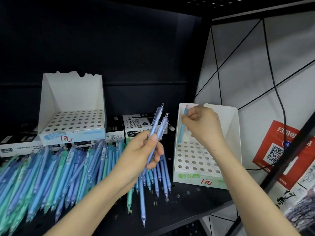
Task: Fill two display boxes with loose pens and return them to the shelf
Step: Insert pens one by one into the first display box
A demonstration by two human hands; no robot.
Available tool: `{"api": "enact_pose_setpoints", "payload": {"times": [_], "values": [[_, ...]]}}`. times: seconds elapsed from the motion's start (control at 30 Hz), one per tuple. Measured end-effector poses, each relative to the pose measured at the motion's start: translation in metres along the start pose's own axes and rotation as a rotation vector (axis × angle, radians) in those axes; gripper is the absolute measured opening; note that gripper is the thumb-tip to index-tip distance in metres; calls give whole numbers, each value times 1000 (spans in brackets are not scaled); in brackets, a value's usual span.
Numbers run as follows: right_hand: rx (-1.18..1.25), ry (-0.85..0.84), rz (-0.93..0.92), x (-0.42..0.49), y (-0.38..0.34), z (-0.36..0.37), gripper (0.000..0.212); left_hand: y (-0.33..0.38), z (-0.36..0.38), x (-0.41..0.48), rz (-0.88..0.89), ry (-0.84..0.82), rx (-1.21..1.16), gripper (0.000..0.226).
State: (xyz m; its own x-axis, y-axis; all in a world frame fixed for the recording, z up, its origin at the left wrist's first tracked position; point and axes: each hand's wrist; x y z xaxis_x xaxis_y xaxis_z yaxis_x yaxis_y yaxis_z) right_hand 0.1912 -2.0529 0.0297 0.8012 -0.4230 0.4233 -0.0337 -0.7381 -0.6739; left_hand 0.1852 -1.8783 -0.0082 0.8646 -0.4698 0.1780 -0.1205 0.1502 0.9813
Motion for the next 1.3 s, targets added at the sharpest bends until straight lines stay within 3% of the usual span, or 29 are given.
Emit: {"api": "enact_pose_setpoints", "payload": {"times": [0.07, 0.13, 0.23, 0.3, 0.37, 0.43, 0.53, 0.67, 0.97, 1.07, 1.13, 1.23, 1.3], "values": [[-112, 99, -39, -9, -4, -6, 21, 1, 1, -1, 10, 2, -19, 21], [-13, 141, -110, -27, -14, -15, 26, 2, 1, -1, 32, -4, -31, 19], [173, -87, -148, -52, -33, -15, 18, 1, 3, -2, 71, -59, -35, 18], [245, -136, -132, -57, -35, -13, 11, -1, 4, -3, 93, -82, 20, 20], [392, -44, -56, -52, -32, -26, 14, -4, 3, -3, 105, -29, 76, 21], [465, 175, -21, -41, -23, -47, 16, -7, -1, -2, 116, 64, 106, 19], [259, 422, -54, -22, -4, -57, 16, -8, -5, -1, 136, 149, 169, 20], [59, 366, -54, -10, 11, -28, 17, -9, -4, -2, 128, 139, 195, 21], [-83, 254, -86, -6, 13, -1, 34, -12, -2, -2, 116, 126, 135, 14], [-184, 160, -47, -6, 13, 3, 30, -11, -2, -2, 125, 103, 120, 13], [-203, 185, -55, -12, 12, 1, 30, -12, -2, -2, 140, 99, 122, 12], [60, 221, -87, -36, 1, -11, 30, -13, -1, -3, 196, 99, 162, 14], [280, 96, -47, -53, -11, -15, 27, -13, 3, -4, 261, 78, 241, 17]]}}
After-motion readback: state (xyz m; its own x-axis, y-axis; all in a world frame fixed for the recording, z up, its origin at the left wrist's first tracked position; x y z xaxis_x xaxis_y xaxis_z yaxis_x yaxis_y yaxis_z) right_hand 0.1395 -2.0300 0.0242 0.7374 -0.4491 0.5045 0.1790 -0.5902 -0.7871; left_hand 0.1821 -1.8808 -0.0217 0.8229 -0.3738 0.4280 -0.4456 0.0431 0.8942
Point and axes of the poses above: each hand's wrist, its own x-axis towards the middle knuckle, its own z-axis out of the palm, y = z × x, and after that the axes turned 2 degrees about -x, right-handed
